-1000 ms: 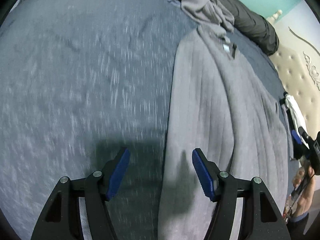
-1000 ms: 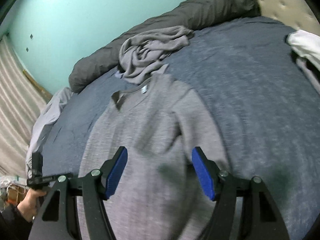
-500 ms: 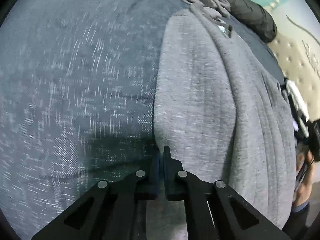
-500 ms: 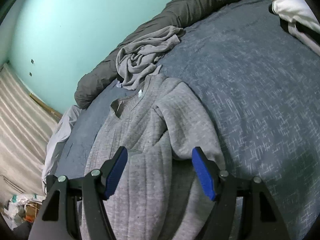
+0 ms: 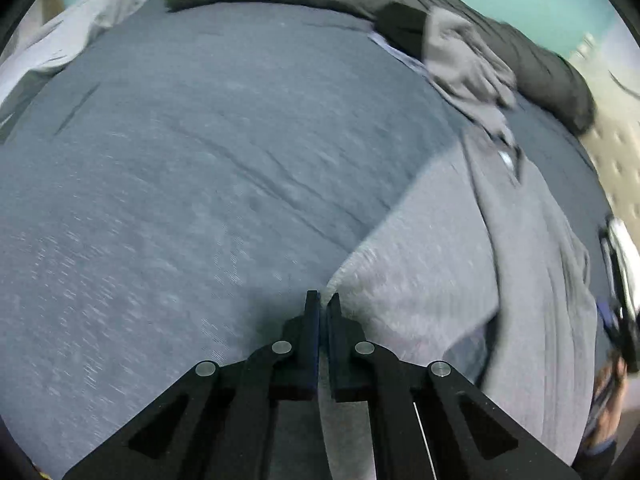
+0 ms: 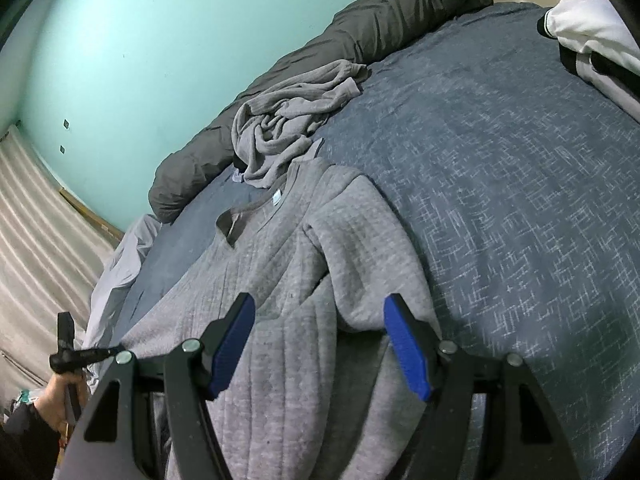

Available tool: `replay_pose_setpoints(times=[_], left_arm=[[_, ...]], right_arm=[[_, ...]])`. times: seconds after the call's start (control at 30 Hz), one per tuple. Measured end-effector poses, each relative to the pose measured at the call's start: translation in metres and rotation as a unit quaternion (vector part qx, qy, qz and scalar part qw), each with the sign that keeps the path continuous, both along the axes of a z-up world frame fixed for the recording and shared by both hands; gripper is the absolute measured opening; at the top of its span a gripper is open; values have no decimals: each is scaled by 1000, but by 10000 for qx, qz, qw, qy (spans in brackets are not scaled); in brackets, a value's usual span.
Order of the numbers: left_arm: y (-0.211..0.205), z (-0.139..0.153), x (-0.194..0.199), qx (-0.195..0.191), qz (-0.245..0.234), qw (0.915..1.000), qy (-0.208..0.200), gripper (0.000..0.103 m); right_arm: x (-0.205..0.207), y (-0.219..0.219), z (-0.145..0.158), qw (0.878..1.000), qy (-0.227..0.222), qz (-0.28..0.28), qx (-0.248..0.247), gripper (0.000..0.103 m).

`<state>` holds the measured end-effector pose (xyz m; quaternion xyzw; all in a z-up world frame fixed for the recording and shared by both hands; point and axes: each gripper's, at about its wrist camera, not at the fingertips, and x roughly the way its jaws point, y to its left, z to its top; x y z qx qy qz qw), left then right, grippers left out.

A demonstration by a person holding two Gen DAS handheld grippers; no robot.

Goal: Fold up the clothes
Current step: 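Grasp the sweater hem with the left tool and tug it straight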

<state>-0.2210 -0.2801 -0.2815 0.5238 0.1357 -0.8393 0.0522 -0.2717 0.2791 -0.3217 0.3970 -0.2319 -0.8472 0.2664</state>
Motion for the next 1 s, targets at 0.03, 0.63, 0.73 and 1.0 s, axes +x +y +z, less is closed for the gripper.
replay_pose_setpoints(times=[0.03,0.63,0.73,1.0], left_arm=[[-4,-1,-6,-86,165,9998,37,3],[7,-70,82,1108,445,9927,-194,55],[11,-87,94,1266,475,9904,-292,54],[22,-78,99,902,173,9952,-342,3]], right_arm=[[0,1,0,10000,10,-12,18,68],[-1,-2,-2,10000,41,22,-88,68],[2,-4,0,9999,82,44,-81,68],[2,-5,1,9999,89,41,-123,68]])
